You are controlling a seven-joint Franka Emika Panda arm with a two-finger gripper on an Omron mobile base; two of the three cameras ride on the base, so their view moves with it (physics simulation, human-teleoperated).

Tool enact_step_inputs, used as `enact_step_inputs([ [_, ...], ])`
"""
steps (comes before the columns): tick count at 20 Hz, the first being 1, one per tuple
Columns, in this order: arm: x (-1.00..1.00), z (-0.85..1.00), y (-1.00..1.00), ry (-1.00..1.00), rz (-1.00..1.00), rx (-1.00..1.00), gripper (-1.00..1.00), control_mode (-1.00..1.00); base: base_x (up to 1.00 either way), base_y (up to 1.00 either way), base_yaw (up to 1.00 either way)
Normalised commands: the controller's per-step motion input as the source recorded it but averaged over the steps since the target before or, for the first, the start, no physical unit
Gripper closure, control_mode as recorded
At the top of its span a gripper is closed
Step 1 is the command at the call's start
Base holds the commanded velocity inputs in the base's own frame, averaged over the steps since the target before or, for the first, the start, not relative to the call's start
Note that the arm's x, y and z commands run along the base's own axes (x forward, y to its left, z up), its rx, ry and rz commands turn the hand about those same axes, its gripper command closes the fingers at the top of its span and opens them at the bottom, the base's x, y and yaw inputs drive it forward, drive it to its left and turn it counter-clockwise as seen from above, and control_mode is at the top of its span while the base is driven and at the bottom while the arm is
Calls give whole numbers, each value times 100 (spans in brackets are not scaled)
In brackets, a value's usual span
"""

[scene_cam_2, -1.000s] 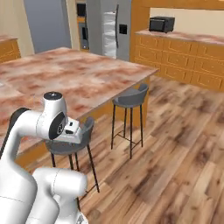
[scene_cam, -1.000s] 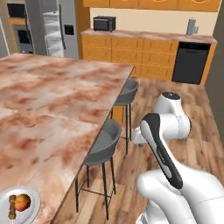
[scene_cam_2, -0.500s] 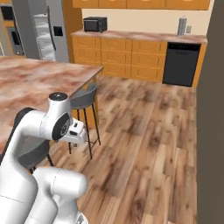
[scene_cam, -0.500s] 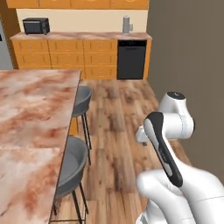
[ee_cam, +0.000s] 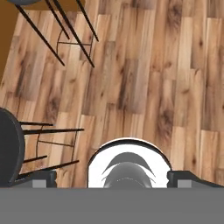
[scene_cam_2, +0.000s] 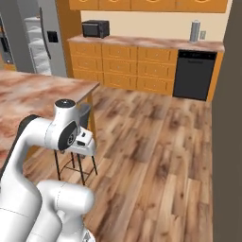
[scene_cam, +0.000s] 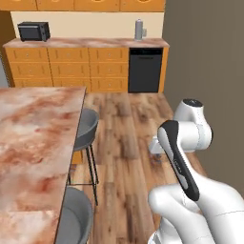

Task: Pick up the tangerine and peach from the fridge and place one fruit on each plate on the dining counter.

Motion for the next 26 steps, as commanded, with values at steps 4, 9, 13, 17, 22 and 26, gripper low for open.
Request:
enact_step_inputs([
  [4,0,0,0,0,0,0,-100,100,94,10,0],
  [9,0,0,0,0,0,0,-100,100,94,11,0],
  [13,0,0,0,0,0,0,-100,100,93,11,0],
  [17,0,0,0,0,0,0,-100,100,86,12,0],
  [22,0,0,0,0,0,0,-100,100,83,12,0],
  [26,0,0,0,0,0,0,-100,100,82,12,0],
])
